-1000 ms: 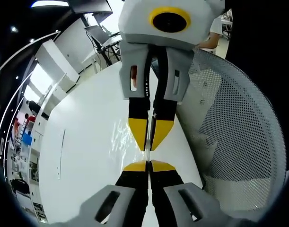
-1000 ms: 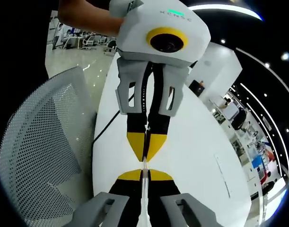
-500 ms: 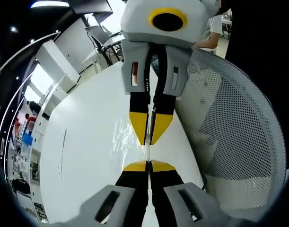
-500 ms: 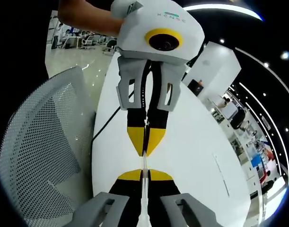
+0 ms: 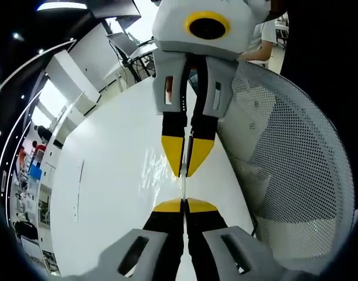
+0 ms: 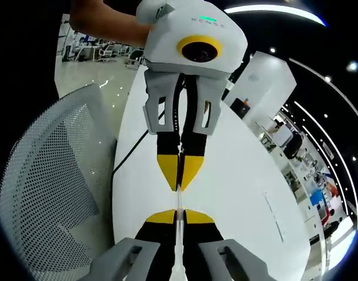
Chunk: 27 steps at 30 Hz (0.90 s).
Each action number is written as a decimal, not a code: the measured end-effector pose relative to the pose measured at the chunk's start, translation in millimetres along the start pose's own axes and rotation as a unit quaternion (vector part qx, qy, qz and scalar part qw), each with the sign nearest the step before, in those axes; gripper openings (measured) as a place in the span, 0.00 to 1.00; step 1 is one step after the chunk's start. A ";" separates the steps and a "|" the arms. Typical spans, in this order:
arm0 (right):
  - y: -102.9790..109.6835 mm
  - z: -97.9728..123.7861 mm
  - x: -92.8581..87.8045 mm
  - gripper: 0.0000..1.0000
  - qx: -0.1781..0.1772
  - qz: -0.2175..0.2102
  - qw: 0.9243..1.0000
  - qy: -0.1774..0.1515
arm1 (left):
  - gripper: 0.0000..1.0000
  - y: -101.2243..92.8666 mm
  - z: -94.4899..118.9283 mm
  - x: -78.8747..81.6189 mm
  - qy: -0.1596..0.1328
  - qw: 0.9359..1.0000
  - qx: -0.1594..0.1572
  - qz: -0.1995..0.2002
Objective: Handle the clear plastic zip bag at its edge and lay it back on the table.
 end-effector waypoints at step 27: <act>1.0 4.8 -4.2 0.00 -0.005 -0.010 1.000 -0.002 | 0.00 1.4 3.9 -3.7 -0.003 1.000 0.004 0.011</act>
Point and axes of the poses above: the point that each gripper's makers call its tool centre point, and the gripper's own axes: z roughly backward along the fingers, y roughly to its left, x roughly out of its top, the point moved 8 cm from there along z, roughly backward along the fingers, and after that the axes turned 9 degrees about x, right-handed, at the moved point
